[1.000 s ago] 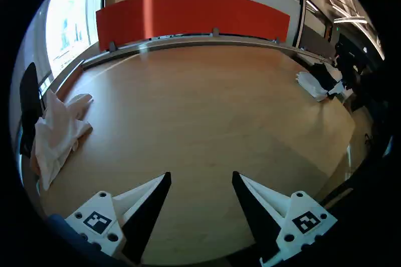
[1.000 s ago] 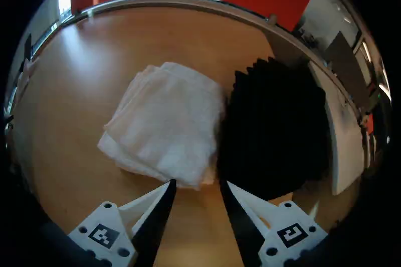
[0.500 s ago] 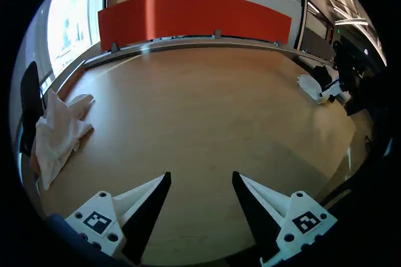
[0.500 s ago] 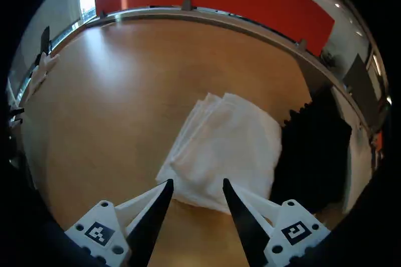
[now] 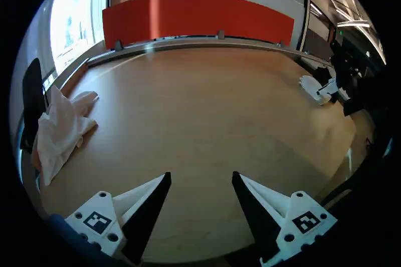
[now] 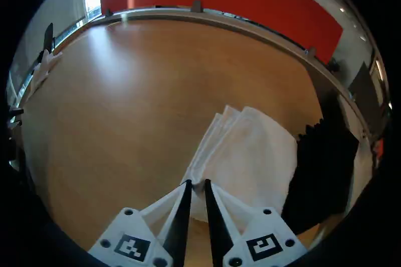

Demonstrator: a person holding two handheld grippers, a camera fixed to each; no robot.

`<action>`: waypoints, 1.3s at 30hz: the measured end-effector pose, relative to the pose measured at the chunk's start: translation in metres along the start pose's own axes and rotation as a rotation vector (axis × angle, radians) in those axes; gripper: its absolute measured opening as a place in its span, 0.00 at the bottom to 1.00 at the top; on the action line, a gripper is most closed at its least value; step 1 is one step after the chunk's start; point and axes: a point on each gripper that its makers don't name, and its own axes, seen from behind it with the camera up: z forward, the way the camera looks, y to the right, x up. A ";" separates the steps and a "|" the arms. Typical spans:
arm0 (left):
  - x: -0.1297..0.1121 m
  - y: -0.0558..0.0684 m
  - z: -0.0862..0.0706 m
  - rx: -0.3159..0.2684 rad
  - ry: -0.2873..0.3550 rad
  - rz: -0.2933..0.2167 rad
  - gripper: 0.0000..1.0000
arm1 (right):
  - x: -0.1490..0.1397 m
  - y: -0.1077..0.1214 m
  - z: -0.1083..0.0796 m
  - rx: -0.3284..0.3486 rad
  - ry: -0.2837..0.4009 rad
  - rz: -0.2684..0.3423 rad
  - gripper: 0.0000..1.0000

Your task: Fold towel

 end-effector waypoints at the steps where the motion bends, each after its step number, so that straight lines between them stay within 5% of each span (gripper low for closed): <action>1: 0.000 0.000 0.000 0.001 0.000 0.000 0.90 | 0.001 0.000 -0.001 0.000 0.005 -0.002 0.13; 17: 0.001 -0.002 0.000 0.006 0.004 -0.001 0.90 | 0.010 -0.001 -0.025 0.002 0.052 -0.032 0.08; 28: 0.000 -0.002 -0.002 0.011 0.004 -0.005 0.90 | -0.009 -0.008 -0.016 0.019 0.007 -0.022 0.10; 33: 0.000 -0.004 -0.003 0.016 0.008 -0.008 0.90 | -0.016 -0.012 -0.012 0.036 -0.013 -0.022 0.34; 39: -0.001 -0.006 -0.005 0.024 0.013 -0.023 0.90 | -0.011 -0.014 -0.016 0.035 0.007 -0.021 0.87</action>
